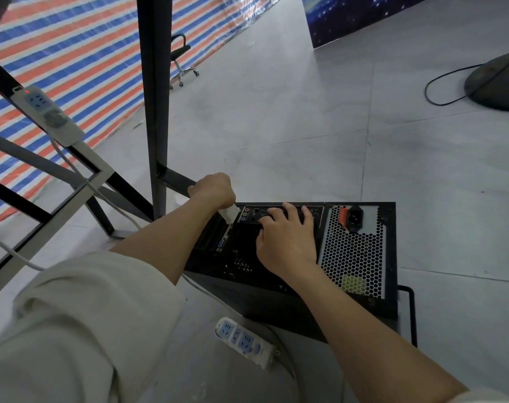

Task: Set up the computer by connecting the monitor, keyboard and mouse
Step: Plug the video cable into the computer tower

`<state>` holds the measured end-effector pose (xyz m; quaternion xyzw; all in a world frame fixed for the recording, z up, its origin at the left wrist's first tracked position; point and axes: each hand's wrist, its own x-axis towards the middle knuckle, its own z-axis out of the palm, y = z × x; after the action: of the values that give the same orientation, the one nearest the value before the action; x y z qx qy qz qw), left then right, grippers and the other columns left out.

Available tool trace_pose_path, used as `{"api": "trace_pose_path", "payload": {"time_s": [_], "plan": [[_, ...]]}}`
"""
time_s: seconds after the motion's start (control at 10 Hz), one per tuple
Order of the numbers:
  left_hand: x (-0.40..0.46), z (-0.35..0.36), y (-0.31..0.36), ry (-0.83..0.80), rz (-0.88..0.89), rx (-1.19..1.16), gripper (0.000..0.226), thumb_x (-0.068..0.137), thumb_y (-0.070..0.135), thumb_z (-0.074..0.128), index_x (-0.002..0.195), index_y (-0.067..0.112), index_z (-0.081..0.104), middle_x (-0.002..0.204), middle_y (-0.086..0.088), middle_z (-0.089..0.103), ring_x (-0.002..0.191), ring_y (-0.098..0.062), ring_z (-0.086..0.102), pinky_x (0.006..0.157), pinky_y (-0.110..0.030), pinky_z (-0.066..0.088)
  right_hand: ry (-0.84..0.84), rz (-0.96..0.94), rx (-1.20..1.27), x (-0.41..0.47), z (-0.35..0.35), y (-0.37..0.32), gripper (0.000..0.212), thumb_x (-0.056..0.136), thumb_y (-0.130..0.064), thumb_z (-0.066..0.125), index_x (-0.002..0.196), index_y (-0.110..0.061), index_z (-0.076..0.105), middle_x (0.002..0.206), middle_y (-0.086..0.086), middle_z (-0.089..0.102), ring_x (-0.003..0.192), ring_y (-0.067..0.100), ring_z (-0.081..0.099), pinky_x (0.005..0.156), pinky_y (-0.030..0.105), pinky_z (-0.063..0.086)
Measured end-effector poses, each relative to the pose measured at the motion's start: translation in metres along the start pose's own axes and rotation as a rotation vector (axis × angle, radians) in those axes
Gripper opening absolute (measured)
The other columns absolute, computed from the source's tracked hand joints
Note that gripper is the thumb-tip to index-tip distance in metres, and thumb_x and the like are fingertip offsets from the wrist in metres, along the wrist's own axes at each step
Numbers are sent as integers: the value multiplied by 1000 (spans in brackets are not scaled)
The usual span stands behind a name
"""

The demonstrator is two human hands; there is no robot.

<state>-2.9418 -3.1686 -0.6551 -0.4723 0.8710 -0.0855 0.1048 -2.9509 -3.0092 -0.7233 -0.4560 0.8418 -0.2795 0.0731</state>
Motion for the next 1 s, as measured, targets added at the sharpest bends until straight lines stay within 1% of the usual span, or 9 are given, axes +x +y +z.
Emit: {"api": "trace_pose_path", "payload": {"time_s": [0.1,0.2,0.3,0.4,0.5,0.7,0.8,0.9,1.0], "plan": [[3,1,-4,-18,-2,-82,9,91,18,51,89,10,46,95,-9,49,97,-29,53,93,-41,45,4,-2,-2,0,0,0,42,95,-31,36,134,-19,48,148,0,35,143,24,14,115,48,1],[5,1,-14,-43,36,-119,24,92,27,53,76,9,49,91,-10,54,85,-27,54,73,-33,46,2,-3,-1,0,0,0,42,95,-31,36,134,-19,48,148,0,35,143,24,14,115,48,1],[5,2,-23,-49,108,-148,31,91,33,55,85,3,62,93,-13,63,81,-27,58,66,-32,45,-3,1,-3,0,0,0,43,96,-32,36,135,-20,46,149,0,34,143,24,13,116,48,1],[-2,6,-23,28,147,-88,28,93,31,50,99,8,63,103,-10,65,92,-27,60,73,-35,45,9,0,-5,0,0,-1,43,96,-32,35,135,-20,47,148,0,35,143,24,14,116,48,1],[-6,10,-22,134,175,15,24,97,31,42,104,13,56,111,-9,60,101,-29,56,76,-35,39,9,0,-4,0,0,-1,42,96,-31,36,135,-19,47,148,0,35,143,24,14,115,48,1],[-3,9,-20,109,222,118,25,98,32,36,100,16,55,112,-10,60,100,-30,55,74,-34,38,3,-3,-11,-1,0,-1,43,96,-32,36,135,-19,47,148,0,35,143,24,14,116,48,1],[-1,5,-22,73,196,97,32,97,37,37,101,13,58,108,-10,60,99,-30,55,74,-34,38,10,-4,-10,-1,0,-1,42,95,-32,37,134,-19,48,147,0,36,143,24,14,115,48,1],[0,8,-24,70,166,31,35,98,38,36,91,11,56,104,-13,61,90,-28,54,73,-33,40,10,2,-13,-1,0,-1,42,95,-32,37,133,-19,48,147,0,37,143,23,15,115,48,2],[-2,5,-18,44,134,48,28,97,32,40,94,10,56,98,-9,56,93,-29,54,73,-33,37,12,3,-10,0,0,-1,42,96,-32,36,133,-19,49,147,0,37,142,23,16,116,48,2]]}}
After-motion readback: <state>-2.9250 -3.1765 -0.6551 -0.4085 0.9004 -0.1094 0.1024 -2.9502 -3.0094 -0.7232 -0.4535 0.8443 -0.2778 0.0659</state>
